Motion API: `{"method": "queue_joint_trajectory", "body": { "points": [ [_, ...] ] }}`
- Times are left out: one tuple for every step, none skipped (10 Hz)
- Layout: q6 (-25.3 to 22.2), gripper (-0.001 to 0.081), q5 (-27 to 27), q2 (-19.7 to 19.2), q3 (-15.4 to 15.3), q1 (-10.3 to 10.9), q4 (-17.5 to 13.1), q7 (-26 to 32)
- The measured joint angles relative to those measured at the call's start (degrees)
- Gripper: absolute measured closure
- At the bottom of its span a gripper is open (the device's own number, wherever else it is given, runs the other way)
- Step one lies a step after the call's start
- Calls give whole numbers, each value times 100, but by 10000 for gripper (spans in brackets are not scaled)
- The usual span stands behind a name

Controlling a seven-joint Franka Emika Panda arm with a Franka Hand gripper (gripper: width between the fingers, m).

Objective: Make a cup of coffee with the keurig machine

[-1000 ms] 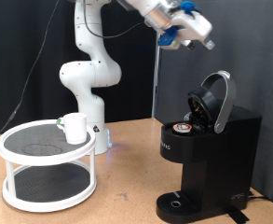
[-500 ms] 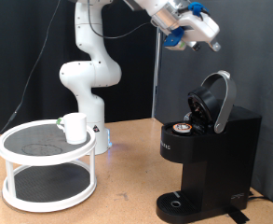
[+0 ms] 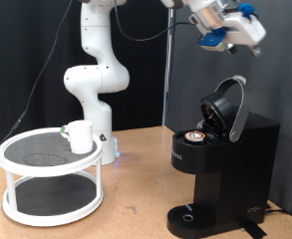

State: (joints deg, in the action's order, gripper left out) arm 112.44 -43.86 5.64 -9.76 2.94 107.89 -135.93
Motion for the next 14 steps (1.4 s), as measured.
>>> {"method": "queue_joint_trajectory", "body": {
  "points": [
    [28, 72, 74, -27, -108, 38, -41, -67],
    [73, 72, 163, -50, -208, 59, -61, -153],
    [82, 72, 256, -75, -298, 62, -75, -211],
    [87, 72, 394, -95, -363, 64, -75, -254],
    [101, 72, 515, -113, -414, 64, -69, -315],
    [105, 72, 631, -131, -452, 64, -53, -340],
    [105, 72, 720, -138, -469, 64, -21, -342],
    [106, 72, 762, -139, -472, 64, 22, -342],
    [107, 72, 788, -140, -473, 64, 71, -342],
    [108, 72, 820, -141, -472, 63, 124, -342],
    [114, 72, 847, -143, -472, 59, 178, -342],
    [136, 72, 864, -144, -471, 54, 240, -342],
    [176, 510, 882, -148, -467, 51, 305, -342],
    [212, 660, 916, -154, -457, 48, 376, -342]
  ]
}}
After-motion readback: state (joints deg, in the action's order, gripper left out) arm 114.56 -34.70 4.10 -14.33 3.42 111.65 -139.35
